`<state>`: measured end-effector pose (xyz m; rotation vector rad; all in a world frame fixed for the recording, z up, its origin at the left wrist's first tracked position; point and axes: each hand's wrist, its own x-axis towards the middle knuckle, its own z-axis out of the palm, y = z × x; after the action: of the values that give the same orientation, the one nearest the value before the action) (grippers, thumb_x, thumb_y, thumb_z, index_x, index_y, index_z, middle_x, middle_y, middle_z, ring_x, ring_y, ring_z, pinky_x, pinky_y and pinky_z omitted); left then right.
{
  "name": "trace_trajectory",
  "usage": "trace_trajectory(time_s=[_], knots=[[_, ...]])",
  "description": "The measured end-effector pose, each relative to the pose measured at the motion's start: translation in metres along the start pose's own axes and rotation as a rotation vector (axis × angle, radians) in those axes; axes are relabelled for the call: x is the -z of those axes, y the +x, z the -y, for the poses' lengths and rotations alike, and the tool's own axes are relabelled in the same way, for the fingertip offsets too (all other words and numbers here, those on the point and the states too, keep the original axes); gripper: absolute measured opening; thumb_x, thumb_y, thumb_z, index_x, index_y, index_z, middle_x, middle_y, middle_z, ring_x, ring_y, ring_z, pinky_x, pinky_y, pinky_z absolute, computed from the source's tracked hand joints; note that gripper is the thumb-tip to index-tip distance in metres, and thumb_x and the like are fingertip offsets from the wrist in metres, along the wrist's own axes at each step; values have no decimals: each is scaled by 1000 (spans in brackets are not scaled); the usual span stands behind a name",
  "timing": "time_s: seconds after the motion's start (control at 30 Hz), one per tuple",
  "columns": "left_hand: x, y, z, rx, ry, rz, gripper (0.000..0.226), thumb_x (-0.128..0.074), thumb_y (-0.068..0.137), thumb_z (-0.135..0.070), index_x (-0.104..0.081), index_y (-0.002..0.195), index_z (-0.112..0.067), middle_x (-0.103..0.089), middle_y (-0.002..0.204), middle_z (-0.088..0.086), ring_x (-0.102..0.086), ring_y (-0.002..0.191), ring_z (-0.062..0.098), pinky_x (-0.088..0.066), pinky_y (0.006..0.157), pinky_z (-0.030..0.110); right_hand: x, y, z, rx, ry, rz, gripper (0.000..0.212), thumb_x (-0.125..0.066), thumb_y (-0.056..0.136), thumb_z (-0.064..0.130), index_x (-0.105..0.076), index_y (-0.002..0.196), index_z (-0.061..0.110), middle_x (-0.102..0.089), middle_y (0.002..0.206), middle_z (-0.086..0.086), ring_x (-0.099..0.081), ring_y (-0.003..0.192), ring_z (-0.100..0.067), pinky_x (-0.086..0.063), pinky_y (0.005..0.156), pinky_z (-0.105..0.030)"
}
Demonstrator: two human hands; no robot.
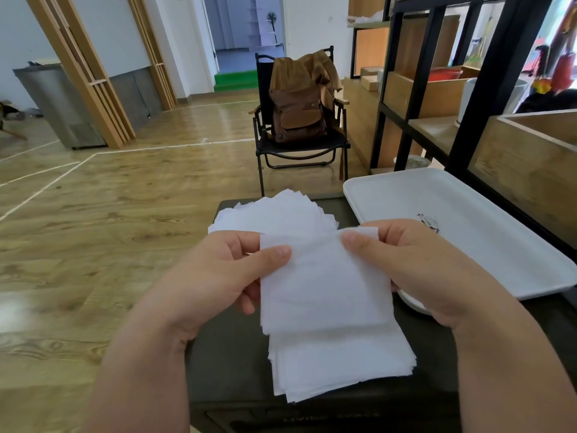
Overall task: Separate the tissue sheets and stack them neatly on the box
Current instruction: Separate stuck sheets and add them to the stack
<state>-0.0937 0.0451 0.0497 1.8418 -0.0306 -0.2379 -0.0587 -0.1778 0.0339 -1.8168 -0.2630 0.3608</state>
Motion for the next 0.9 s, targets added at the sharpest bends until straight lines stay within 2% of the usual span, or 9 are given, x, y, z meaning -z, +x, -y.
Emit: trace_trajectory(time_s=[0.1,0.23,0.4,0.5,0.57,0.63,0.73,0.83,0.9], knots=[[-2,3,6,141,143,109,23,-66,82,-44,-77,68,-30,-75,71,1,-64,51,8,-41,43,14,3,3,-9,-153,-183,21,24,-64,87,41,-76,88,21,-76,87,6,-72,85,-15,-55,87,-39],[-2,11,18,306,324,193,33,-66,90,-39,-75,61,-28,-75,69,2,-65,53,7,-41,44,13,3,4,-13,-227,-433,33,23,-66,85,45,-75,77,26,-72,78,12,-67,76,-5,-47,67,-23],[0,13,20,347,351,225,28,-68,88,-42,-75,73,-18,-75,68,1,-64,51,6,-39,43,13,7,4,-12,-193,-334,75,20,-67,84,44,-74,82,26,-75,82,10,-71,80,-9,-54,79,-32],[1,13,21,343,394,232,34,-67,85,-50,-72,59,-29,-73,64,-4,-62,50,3,-40,46,13,10,4,-15,-207,-349,48,17,-71,82,43,-74,79,26,-74,79,9,-70,79,-10,-54,79,-31],[0,18,24,336,489,112,41,-65,79,-62,-67,55,-29,-68,59,-10,-57,48,1,-40,53,18,9,5,-18,-227,-429,1,17,-76,77,42,-71,78,25,-71,78,8,-67,78,-9,-51,71,-26],[-1,31,33,265,535,-245,46,-65,75,-68,-65,61,-24,-62,58,-13,-53,49,2,-37,53,23,9,6,-20,-230,-480,-54,24,-82,71,42,-67,81,26,-64,75,9,-60,71,-7,-43,61,-22],[-5,57,44,-54,561,-673,16,-66,88,-45,-63,95,-30,-68,93,-13,-61,84,4,-44,68,24,12,8,-19,-175,-461,-183,32,-81,68,49,-62,84,29,-60,75,7,-56,67,-6,-36,54,-21],[-11,85,59,-63,759,-380,57,-51,101,-25,-27,152,-27,-32,157,-3,-31,142,18,-28,109,26,10,13,-19,-88,-362,-320,32,-75,70,56,-62,83,30,-67,78,3,-63,73,-10,-38,54,-22],[-14,93,66,57,920,-172,64,-42,105,-25,-5,158,-23,-12,165,0,-16,149,23,-19,115,33,8,15,-20,-50,-342,-341,31,-73,72,58,-63,82,30,-69,78,2,-66,74,-11,-40,54,-22]])
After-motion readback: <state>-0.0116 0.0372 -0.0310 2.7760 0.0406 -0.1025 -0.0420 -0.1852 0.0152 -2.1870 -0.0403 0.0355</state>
